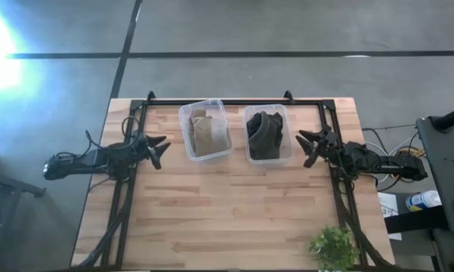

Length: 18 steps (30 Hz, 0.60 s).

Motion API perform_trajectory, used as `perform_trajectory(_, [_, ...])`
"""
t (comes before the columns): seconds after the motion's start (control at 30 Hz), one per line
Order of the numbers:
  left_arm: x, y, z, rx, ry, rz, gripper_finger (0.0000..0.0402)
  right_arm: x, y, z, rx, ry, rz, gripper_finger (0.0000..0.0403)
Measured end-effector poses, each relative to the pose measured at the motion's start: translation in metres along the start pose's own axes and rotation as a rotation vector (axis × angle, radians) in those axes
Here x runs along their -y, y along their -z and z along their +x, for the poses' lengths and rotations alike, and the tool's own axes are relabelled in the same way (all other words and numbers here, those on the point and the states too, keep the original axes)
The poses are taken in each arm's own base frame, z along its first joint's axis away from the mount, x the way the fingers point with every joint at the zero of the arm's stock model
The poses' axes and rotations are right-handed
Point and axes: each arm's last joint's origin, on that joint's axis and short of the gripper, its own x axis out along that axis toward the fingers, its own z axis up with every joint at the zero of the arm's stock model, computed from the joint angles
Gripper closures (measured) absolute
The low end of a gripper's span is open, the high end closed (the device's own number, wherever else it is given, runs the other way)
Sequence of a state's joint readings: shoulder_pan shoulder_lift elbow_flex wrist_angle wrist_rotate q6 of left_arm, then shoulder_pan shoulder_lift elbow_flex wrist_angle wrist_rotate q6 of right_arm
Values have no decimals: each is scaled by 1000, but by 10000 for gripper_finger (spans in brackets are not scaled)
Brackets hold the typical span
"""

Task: Pick & Place hat
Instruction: Return to Home Position

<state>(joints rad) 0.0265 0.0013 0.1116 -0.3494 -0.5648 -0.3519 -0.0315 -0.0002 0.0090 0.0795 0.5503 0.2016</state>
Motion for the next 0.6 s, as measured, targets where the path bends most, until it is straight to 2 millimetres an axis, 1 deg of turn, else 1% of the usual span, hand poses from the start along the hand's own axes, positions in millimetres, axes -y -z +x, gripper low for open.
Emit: perform_trajectory(0.6, [0, 2, 0, -7, -3, 5, 230, -1, 2, 2, -26, 4, -16, 264])
